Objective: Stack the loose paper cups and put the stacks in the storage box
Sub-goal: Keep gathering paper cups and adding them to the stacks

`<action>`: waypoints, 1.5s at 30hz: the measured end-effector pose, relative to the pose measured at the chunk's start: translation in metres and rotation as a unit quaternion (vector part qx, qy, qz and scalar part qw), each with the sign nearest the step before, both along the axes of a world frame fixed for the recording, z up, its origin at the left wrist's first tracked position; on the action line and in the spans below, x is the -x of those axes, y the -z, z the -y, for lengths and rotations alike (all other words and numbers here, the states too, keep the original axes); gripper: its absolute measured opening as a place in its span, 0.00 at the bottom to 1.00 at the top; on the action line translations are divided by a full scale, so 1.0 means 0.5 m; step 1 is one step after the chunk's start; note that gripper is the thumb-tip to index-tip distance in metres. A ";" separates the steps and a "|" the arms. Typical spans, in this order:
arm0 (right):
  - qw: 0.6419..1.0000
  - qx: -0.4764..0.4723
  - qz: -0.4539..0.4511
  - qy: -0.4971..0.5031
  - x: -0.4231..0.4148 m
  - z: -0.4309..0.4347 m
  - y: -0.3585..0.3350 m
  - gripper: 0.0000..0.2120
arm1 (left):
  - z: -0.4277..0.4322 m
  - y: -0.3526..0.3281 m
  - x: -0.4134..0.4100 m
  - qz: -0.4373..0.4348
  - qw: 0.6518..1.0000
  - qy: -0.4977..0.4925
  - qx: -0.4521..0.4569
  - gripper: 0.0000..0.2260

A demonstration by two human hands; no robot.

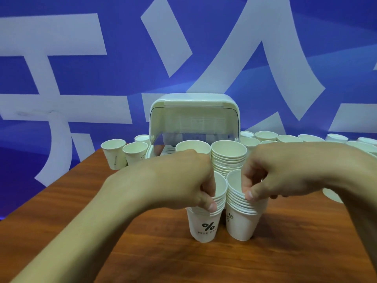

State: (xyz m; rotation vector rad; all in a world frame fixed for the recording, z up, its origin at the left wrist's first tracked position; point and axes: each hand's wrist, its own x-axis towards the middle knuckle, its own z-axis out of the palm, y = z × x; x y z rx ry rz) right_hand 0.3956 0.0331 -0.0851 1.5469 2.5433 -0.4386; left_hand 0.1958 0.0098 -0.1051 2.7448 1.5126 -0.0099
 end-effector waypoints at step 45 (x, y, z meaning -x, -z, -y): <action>0.956 -0.281 0.058 -0.058 0.573 -0.155 0.074 0.10 | -0.211 0.146 0.444 0.065 0.901 -0.371 -0.213 0.04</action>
